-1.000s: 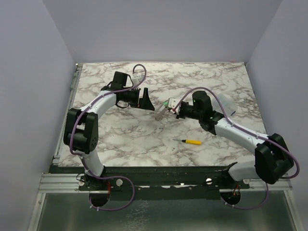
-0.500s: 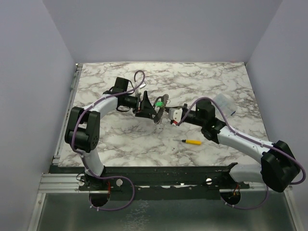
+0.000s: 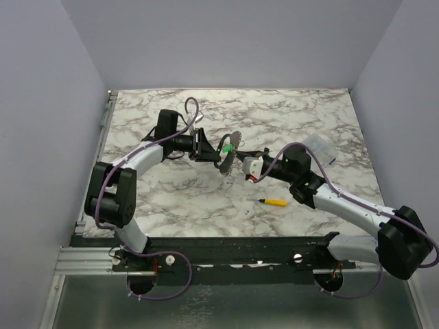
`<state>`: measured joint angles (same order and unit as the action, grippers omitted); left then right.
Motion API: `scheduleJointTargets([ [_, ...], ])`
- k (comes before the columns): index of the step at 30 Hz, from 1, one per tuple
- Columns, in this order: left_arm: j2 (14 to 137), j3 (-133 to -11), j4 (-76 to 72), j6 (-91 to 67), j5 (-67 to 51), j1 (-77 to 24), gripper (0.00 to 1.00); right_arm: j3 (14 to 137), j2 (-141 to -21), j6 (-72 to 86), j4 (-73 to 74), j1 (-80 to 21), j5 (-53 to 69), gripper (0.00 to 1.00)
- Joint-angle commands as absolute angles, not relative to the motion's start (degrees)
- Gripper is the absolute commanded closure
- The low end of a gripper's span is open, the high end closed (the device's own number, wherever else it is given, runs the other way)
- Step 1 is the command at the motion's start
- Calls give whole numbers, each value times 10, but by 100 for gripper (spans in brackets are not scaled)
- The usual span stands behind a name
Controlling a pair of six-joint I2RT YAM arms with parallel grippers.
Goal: Remove the keys from the keyring
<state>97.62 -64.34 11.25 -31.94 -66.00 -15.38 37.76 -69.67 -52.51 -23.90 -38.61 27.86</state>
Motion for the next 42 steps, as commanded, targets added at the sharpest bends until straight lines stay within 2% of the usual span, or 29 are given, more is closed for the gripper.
scheduleJointTargets([
  [1,911,-540,-283,-664,-655,-159,75,371,-688,-509,-256,-392,270,99],
  [3,906,-503,-435,-759,-638,-160,82,373,-687,-497,-253,-391,257,100],
  [5,903,-492,-470,-781,-630,-160,97,373,-681,-492,-246,-392,250,99],
  [8,889,-490,-473,-781,-616,-160,100,363,-667,-490,-226,-392,248,99],
  [9,883,-492,-473,-783,-611,-159,100,359,-663,-489,-221,-391,245,96],
  [11,874,-495,-474,-780,-608,-160,100,354,-656,-483,-208,-391,234,79],
  [13,862,-498,-462,-758,-612,-157,100,356,-646,-472,-180,-392,213,56],
  [14,854,-501,-432,-732,-612,-155,100,356,-639,-460,-163,-392,200,42],
  [16,827,-531,-235,-586,-593,-150,100,356,-615,-445,-116,-392,178,27],
  [18,807,-607,45,-317,-523,-161,100,349,-586,-432,-80,-392,170,22],
  [21,790,-675,248,-85,-390,-193,100,353,-549,-388,-19,-392,160,13],
  [26,715,-663,296,179,-138,-251,100,426,-552,-272,119,-391,152,10],
  [29,669,-638,284,264,-99,-257,100,446,-552,-222,142,-392,156,10],
  [34,635,-658,322,344,-196,-258,100,493,-572,-157,151,-392,176,11],
  [39,642,-697,408,380,-321,-260,100,561,-600,-140,166,-392,277,10],
  [42,648,-713,432,396,-350,-271,100,575,-607,-132,145,-392,322,10],
])
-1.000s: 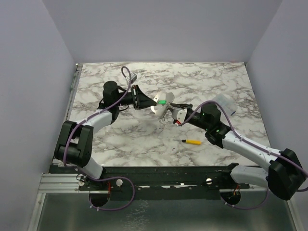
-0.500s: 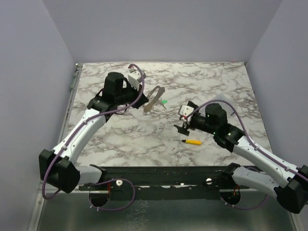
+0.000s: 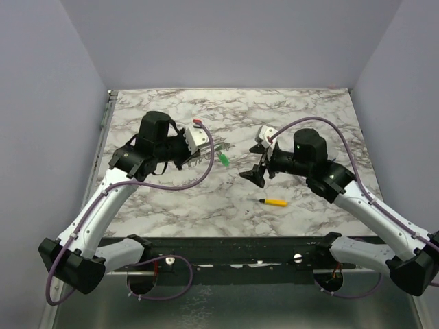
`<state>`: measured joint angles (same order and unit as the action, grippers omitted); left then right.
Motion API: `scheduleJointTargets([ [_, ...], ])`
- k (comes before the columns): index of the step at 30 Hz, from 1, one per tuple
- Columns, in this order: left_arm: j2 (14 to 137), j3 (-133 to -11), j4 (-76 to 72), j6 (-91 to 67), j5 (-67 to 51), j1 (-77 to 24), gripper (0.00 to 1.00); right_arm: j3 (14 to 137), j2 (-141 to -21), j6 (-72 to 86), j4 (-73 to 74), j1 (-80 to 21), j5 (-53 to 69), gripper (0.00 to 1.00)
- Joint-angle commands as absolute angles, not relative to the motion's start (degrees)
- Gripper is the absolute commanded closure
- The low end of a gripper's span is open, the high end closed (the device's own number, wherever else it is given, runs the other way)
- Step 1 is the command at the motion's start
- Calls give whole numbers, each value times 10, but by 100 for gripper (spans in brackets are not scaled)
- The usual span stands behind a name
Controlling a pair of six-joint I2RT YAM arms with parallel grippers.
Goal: Remove the keys from the keyring
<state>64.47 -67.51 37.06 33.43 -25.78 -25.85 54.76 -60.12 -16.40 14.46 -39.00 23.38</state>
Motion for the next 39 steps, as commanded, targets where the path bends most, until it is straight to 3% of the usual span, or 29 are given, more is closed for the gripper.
scheduleJointTargets([
  [1,648,-716,434,398,-354,-275,100,583,-611,-131,145,-392,333,10],
  [9,651,-731,453,426,-366,-341,100,624,-670,-130,152,-392,378,14],
  [12,656,-741,454,426,-350,-368,100,633,-688,-130,156,-392,391,21],
  [19,684,-790,453,404,-347,-380,100,598,-701,-109,146,-392,406,55],
  [20,687,-792,451,400,-349,-379,100,599,-702,-105,149,-392,410,67],
  [24,691,-784,430,361,-342,-380,100,610,-703,-76,163,-392,407,99],
  [26,693,-775,391,303,-310,-379,100,616,-705,-42,165,-392,388,99],
  [27,700,-776,373,270,-286,-379,97,620,-706,-28,163,-392,375,99],
  [31,734,-815,357,180,-256,-357,44,633,-708,51,135,-385,320,100],
  [35,742,-830,308,78,-237,-310,5,652,-726,153,107,-343,315,99],
  [39,728,-814,242,-29,-184,-261,1,664,-744,263,68,-281,329,99],
])
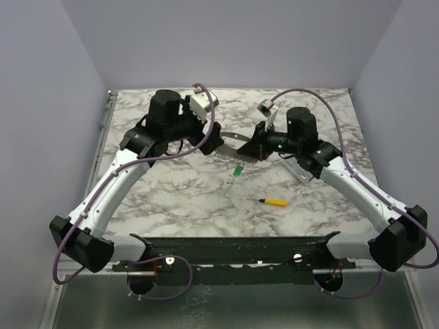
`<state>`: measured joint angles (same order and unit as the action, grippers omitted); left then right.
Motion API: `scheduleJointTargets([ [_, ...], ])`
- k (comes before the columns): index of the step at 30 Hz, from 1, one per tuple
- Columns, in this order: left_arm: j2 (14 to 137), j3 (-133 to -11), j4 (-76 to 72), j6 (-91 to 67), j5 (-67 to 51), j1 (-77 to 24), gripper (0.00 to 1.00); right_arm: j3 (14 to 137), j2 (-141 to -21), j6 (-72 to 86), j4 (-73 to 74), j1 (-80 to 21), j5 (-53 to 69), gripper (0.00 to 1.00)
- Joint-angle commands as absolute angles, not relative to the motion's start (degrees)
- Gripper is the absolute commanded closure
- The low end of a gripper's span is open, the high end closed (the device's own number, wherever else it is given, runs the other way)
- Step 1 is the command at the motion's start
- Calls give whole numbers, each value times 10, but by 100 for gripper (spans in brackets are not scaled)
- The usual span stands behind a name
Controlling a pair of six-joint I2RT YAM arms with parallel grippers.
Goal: Remove the keys from the keyring
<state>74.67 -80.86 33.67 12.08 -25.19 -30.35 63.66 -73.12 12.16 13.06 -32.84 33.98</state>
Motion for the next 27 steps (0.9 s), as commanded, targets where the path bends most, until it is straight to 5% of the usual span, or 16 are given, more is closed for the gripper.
scheduleJointTargets([
  [1,723,-809,231,-40,-184,-254,1,666,-748,286,58,-271,331,99],
  [7,706,-767,214,-5,-314,-252,1,687,-765,382,19,-236,349,99],
  [12,670,-670,110,17,-363,-293,16,690,-765,438,-19,-230,360,99],
  [17,629,-573,-19,43,-296,-352,35,699,-774,467,-38,-230,385,99],
  [27,634,-495,-148,74,-187,-423,40,711,-779,473,-50,-230,409,99],
])
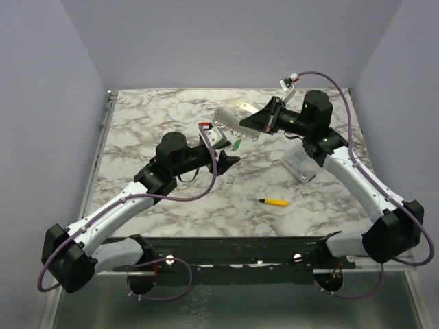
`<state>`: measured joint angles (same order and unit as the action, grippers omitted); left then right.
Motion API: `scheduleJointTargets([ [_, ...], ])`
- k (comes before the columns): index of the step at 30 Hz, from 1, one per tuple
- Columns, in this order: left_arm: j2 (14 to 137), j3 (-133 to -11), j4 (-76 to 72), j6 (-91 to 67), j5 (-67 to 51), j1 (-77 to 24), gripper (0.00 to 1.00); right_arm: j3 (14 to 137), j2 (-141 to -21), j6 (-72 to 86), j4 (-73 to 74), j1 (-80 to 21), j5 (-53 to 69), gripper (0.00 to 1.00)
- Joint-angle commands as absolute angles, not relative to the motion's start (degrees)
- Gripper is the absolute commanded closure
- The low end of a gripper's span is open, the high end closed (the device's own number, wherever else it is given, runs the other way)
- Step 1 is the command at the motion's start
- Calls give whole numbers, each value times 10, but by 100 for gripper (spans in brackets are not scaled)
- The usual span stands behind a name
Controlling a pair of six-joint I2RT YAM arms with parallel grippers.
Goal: Remove the keys from the keyring
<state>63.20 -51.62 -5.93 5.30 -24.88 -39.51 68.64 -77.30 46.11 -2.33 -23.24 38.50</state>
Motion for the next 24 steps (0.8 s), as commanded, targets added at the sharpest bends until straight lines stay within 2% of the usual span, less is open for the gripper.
scheduleJointTargets([
  [1,635,-490,-156,82,-178,-430,43,711,-779,473,-50,-230,409,99],
  [13,656,-474,-209,131,-108,-453,52,700,-778,487,-60,-230,421,100],
  [19,669,-467,-226,117,-71,-454,43,704,-779,492,-61,-230,429,99],
  [24,686,-475,-237,100,-66,-455,43,702,-779,492,-61,-230,425,99],
])
